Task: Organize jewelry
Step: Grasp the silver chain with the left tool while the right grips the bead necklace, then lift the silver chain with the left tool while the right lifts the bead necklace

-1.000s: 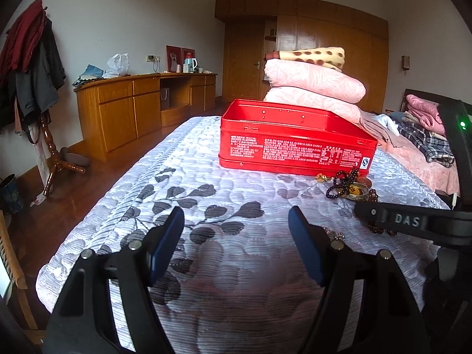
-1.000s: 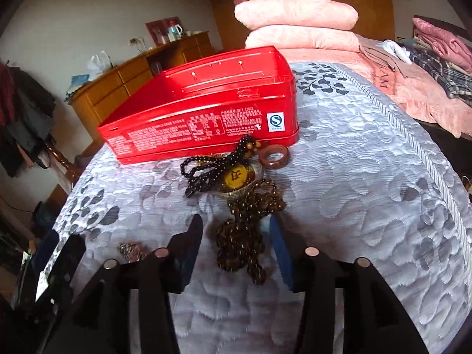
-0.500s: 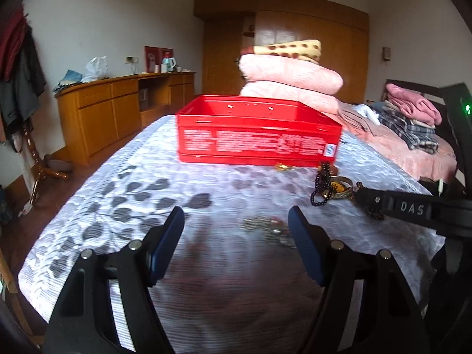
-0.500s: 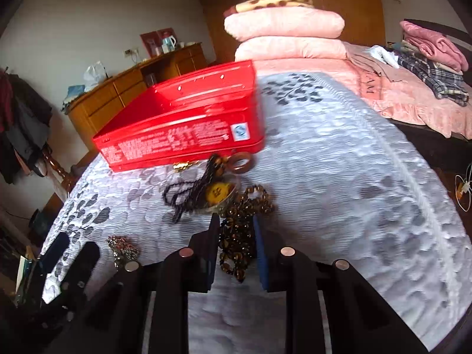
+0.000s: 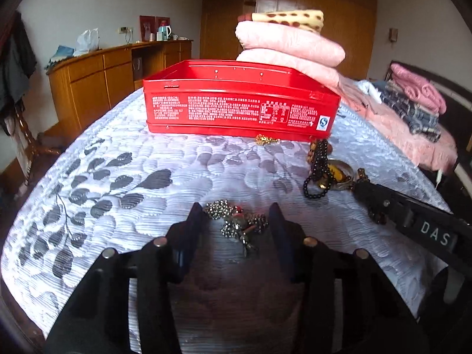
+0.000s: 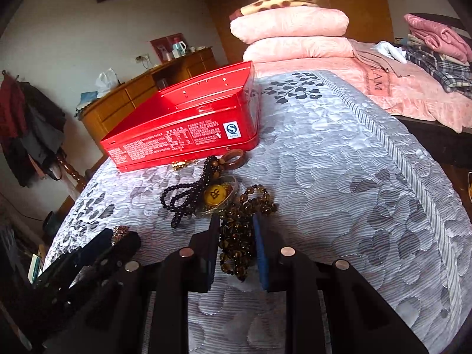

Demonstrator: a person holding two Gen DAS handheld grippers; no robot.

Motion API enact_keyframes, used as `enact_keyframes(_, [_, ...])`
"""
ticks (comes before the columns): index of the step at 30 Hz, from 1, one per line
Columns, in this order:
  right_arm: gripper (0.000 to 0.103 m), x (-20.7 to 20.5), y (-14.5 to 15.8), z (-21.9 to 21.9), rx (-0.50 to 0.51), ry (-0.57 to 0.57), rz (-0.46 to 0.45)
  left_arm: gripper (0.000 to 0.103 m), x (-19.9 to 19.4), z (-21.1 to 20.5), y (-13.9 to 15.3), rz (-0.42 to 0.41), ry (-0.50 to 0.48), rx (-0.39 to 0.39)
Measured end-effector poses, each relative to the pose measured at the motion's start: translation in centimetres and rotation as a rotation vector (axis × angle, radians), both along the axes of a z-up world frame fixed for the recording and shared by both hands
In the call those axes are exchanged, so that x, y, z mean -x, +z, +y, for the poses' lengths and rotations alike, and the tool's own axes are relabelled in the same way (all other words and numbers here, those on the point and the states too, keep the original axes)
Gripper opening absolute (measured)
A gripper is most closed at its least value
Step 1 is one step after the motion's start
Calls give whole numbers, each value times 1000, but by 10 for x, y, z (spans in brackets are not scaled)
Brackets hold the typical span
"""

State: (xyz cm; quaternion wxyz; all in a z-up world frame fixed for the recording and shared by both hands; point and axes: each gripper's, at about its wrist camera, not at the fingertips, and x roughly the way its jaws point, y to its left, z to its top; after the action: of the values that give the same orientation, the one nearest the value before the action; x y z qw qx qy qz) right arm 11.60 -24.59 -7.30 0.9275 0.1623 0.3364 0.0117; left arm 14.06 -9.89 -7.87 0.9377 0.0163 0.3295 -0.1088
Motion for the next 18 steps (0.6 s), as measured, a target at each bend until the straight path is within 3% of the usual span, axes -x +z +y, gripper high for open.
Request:
enact_keyframes(2, [23,0,-2,-1,-7,3,1,42,0,-2,-1,3,1,-9])
enact_keyframes(6, [23,1,-2,1,-5,7,3,24,0,0,-2,-10,12,4])
enact_keyframes(9, [23,2,-2,3,6,12,4,22,3,3,-2,-18,5,25])
enact_keyframes(12, [23,4,-1,5,1,42,3,21,5,17,-1,-16,0,103])
enact_keyframes(18, [23,10,-2,12,-60,174,2,21,7,39,3,-32,45,110])
